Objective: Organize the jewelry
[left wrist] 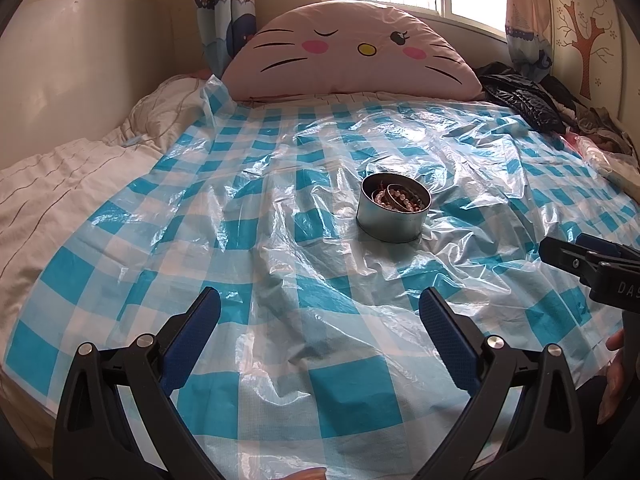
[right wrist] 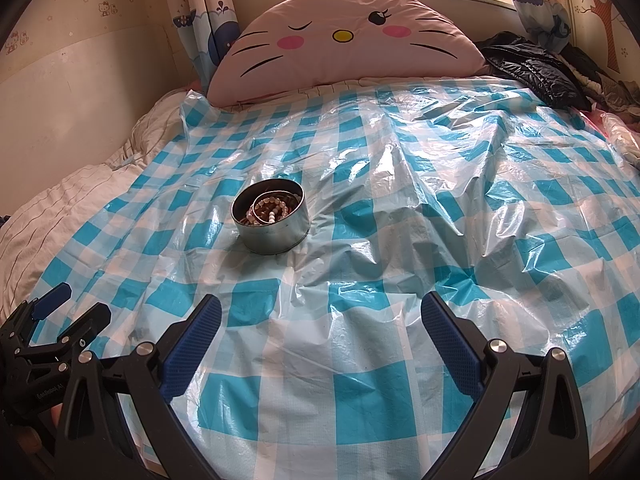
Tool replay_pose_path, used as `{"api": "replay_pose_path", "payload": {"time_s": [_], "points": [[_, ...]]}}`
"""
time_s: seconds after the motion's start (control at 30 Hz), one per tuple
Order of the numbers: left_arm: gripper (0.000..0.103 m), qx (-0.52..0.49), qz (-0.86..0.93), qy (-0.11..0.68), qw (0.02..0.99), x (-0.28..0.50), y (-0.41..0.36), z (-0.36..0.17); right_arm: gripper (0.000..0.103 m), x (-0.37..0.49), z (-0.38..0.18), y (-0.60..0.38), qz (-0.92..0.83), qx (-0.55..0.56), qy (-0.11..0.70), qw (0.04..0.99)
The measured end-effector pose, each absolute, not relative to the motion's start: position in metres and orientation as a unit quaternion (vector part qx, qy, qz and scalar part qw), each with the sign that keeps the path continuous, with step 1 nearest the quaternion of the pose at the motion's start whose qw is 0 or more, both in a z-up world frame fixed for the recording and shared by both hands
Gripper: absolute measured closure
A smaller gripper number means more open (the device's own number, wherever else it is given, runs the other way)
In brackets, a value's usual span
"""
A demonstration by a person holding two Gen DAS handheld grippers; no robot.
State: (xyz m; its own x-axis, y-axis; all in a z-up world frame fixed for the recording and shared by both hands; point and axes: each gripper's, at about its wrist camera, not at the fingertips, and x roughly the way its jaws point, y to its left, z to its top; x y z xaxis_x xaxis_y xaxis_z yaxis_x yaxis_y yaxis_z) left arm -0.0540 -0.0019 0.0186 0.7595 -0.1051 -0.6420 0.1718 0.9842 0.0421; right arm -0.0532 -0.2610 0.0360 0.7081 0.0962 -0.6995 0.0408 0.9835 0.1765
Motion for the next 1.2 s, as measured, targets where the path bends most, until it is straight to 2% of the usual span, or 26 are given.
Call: {"api": "replay_pose_path", "payload": {"time_s": [0.8,1.07,1.2], "points": [[0.007,0.055,-0.083,0.351,0.931,-0.054,-0.005,0.017,0.007,-0.053,0.036,-0.261,0.015,0.089,0.383,0.919],[0.007,0.075,-0.083,0.346,0.932,-0.052,-0.005,0.019,0.007,-0.053,0.036,-0.261,0.015,0.089,0.383,0.919],[0.007,0.054,-0.093,0.331,0.937,-0.056,0.004,0.023,0.007,-0.053,0.036,-0.261,0.015,0.089,0.383,0.919]]}}
